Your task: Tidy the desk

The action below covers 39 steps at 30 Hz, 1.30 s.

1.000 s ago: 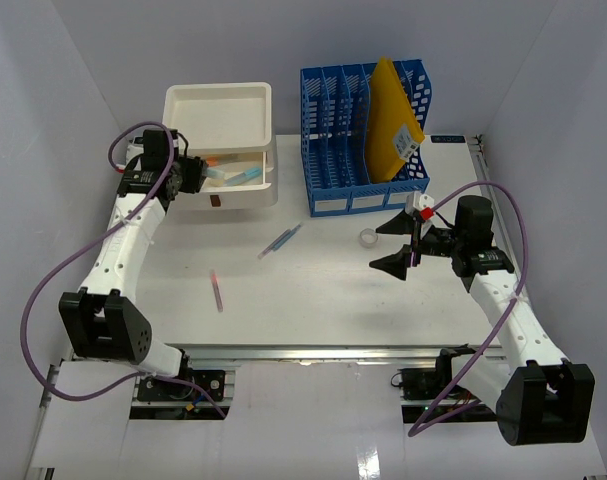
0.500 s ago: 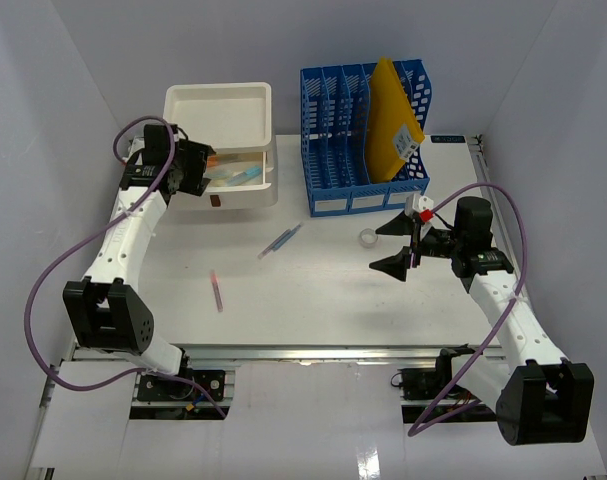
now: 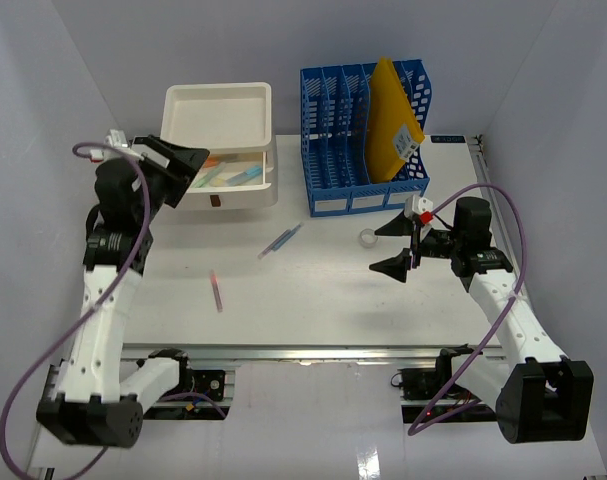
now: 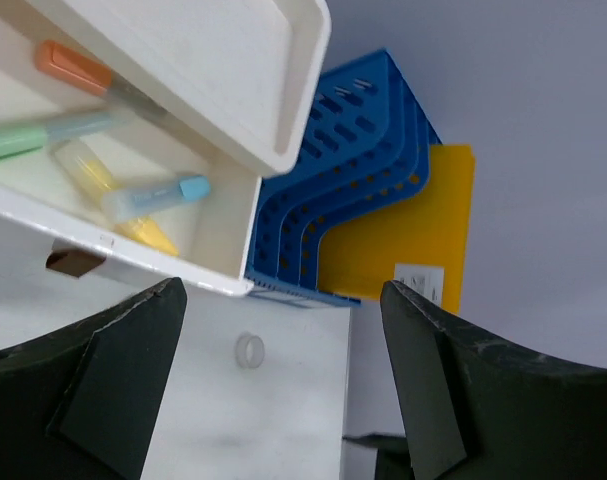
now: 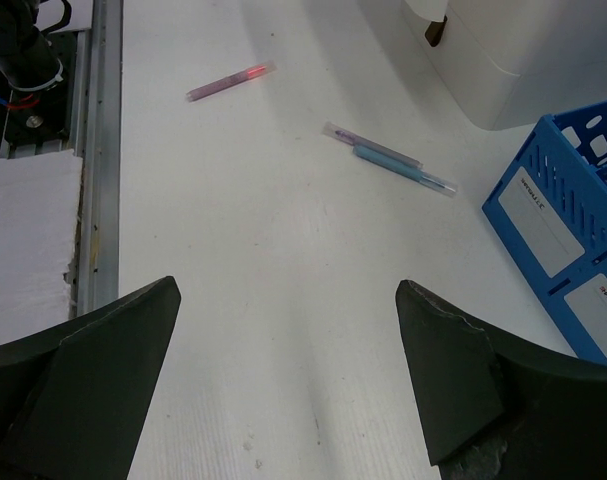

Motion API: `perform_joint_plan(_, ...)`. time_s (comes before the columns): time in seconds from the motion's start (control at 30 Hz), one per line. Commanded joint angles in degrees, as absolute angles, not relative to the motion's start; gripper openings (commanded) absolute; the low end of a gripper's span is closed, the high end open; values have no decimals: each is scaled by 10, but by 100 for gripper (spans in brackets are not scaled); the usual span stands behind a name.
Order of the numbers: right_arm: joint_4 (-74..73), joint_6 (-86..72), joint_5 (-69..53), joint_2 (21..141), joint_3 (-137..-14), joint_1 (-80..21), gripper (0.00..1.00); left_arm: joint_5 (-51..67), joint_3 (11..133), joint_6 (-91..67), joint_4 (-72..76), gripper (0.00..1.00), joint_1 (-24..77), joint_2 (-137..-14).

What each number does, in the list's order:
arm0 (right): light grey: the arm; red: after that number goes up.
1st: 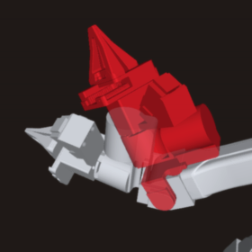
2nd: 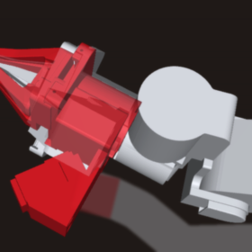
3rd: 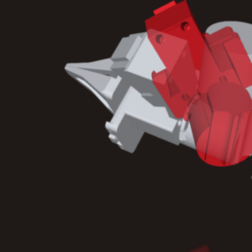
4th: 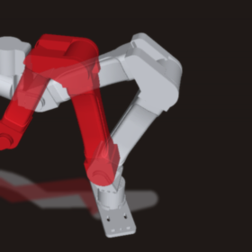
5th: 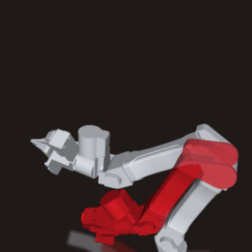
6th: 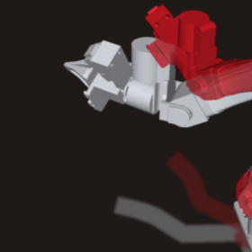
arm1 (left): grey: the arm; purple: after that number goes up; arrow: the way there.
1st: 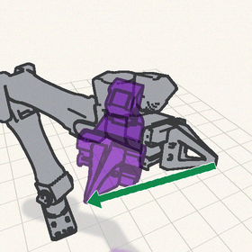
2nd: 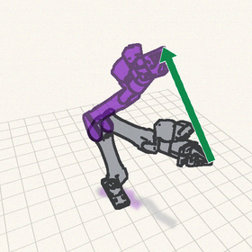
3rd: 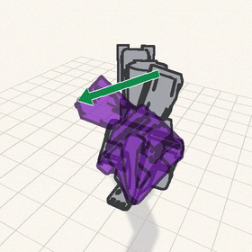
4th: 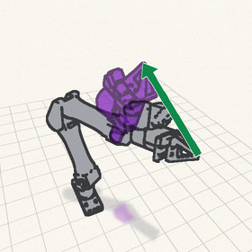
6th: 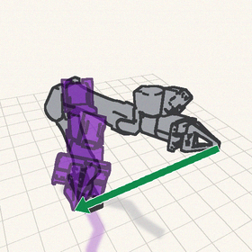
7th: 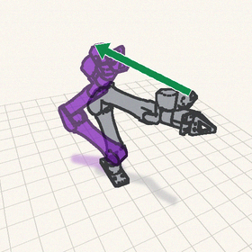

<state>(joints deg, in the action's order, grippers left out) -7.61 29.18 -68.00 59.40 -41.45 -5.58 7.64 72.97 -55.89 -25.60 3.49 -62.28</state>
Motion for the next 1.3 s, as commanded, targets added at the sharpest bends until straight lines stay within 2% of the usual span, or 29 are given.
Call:
perform_joint_plan(0.0, -90, 316, -704, 597, -419, -51, 95, 115, 589, -484, -214, 91, 33, -460)
perform_joint_plan(0.27, -104, 334, -690, 604, -416, -50, 95, 156, 392, -525, -206, 90, 33, -338)
perform_joint_plan(0.47, -104, 336, -681, 614, -416, -49, 95, 167, 313, -546, -169, 88, 33, -325)
perform_joint_plan(0.8, -106, 338, -677, 621, -414, -49, 95, 174, 311, -567, -110, 75, 33, -447)
perform_joint_plan(1.27, -109, 337, -680, 606, -419, -49, 95, 161, 362, -575, -107, 73, 33, -531)
